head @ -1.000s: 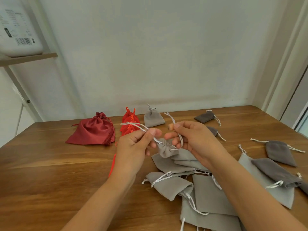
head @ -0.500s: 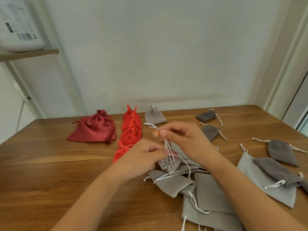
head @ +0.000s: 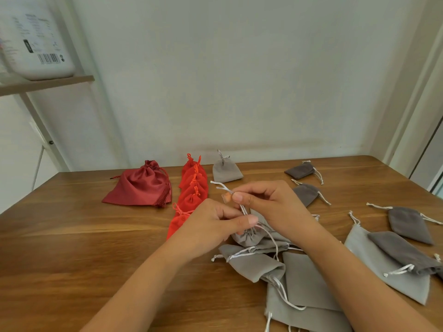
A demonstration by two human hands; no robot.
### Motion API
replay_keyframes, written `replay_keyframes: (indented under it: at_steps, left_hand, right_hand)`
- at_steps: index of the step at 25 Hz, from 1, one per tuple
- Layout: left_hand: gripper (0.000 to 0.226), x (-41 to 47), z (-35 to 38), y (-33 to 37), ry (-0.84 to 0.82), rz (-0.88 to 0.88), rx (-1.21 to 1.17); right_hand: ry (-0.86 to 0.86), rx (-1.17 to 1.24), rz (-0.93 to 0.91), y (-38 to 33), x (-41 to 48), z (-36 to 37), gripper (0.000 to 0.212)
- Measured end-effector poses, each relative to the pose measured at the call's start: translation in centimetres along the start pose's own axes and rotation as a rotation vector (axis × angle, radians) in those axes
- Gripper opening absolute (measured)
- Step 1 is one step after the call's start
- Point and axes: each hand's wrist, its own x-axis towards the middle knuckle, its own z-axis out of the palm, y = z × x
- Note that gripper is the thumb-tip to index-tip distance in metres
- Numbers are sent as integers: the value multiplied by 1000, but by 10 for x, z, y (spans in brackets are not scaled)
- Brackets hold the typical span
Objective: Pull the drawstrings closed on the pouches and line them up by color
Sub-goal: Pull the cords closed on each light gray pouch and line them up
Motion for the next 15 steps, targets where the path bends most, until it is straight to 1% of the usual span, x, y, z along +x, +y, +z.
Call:
replay_keyframes:
  at_steps: [2, 4, 5, 6, 7, 8, 9, 11, 13, 15]
  left_hand:
    - [34, 2, 3, -1, 101, -11, 6]
    - [38, 5, 2, -6, 204, -44, -60]
    - [38, 8, 1, -9, 257, -62, -114]
    - [38, 9, -1, -11, 307, -88, -168]
    - [36, 11, -4, -12, 346, -108, -217]
    - [34, 12, -5, -13, 364, -115, -247]
    - [34, 12, -5, -14, 363, -116, -252]
    - [32, 11, -4, -12, 343, -122, -232]
    - [28, 10, -3, -12, 310, -159, -266]
    - [18, 10, -5, -11, 259, -206, -435]
  right_hand:
    - [24, 24, 9, -1, 0, -1, 25]
    - [10, -39, 27, -2, -2, -6, 33]
    - [-15, -131, 31, -2, -2, -9, 38]
    - [-48, -275, 11, -1, -3, -12, 42]
    - [-72, -447, -52, 1, -2, -13, 42]
    - [-75, -601, -152, 3, -1, -14, 36]
    - [-64, -704, -260, 7, 0, -14, 31]
    - [0, -809, -400, 9, 2, -14, 32]
    - [82, -842, -432, 6, 2, -17, 34]
    - [137, -777, -390, 0, -1, -21, 29]
